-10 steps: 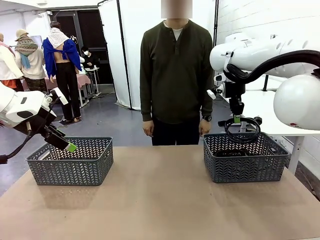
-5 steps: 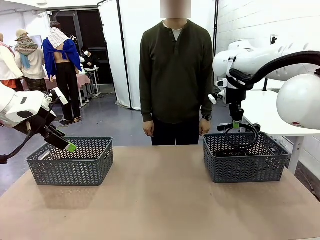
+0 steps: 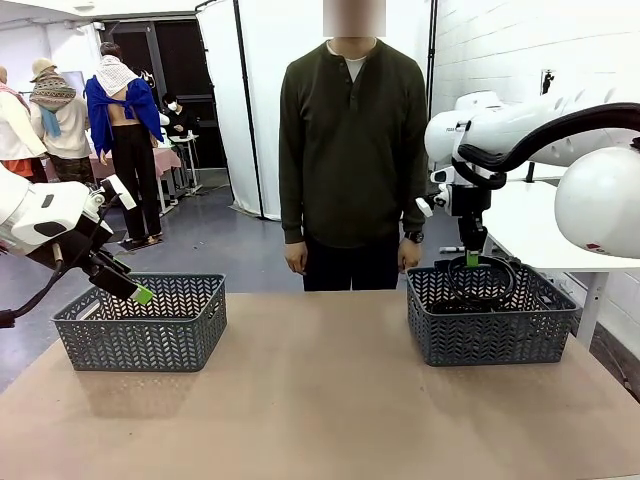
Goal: Organize the cables according to human instructions.
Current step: Pick up a bundle of cables and place it in the basket indicated by the human.
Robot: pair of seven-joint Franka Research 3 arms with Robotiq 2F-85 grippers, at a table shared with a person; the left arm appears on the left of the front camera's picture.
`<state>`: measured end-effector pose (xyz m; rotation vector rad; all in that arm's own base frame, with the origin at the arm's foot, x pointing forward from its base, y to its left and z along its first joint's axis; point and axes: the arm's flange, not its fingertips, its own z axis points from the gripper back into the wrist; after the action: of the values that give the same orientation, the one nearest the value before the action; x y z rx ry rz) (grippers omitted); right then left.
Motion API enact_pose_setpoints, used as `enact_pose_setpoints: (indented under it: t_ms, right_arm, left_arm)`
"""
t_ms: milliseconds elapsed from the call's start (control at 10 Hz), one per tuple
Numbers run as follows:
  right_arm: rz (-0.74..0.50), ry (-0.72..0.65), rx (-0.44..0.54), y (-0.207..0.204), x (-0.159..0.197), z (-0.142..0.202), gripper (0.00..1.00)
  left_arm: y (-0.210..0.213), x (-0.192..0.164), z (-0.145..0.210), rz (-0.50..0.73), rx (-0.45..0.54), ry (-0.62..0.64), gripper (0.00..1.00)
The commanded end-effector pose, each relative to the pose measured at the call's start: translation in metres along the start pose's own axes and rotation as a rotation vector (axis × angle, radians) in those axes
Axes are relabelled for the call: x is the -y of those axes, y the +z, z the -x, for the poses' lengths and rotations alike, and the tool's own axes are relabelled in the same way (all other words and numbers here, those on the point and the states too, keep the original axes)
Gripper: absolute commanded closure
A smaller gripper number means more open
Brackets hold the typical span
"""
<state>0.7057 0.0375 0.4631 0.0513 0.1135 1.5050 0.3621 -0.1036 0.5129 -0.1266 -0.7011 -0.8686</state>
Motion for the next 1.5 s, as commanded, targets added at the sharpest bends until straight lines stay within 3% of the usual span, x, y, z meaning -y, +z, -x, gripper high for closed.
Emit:
enact_pose_setpoints:
  t_ms: [0, 100, 600, 1300, 1400]
  right_arm:
    - [0.015, -0.010, 0.022, -0.001, -0.007, 0.000, 1.00]
    - [0.015, -0.011, 0.024, 0.000, -0.006, 0.000, 1.00]
    - [-0.046, -0.033, 0.043, 0.009, -0.002, -0.002, 0.01]
    - [-0.064, -0.038, -0.026, 0.019, 0.002, -0.008, 0.00]
    - [-0.069, -0.012, 0.027, 0.015, -0.010, -0.001, 0.00]
  left_arm:
    - [0.000, -0.002, 0.001, 0.001, 0.002, 0.007, 0.00]
    - [0.000, -0.002, 0.001, 0.001, 0.002, 0.007, 0.00]
    - [0.000, -0.002, 0.001, 0.001, 0.002, 0.007, 0.00]
    - [0.000, -0.002, 0.001, 0.001, 0.002, 0.007, 0.00]
    - [0.000, -0.002, 0.001, 0.001, 0.002, 0.007, 0.00]
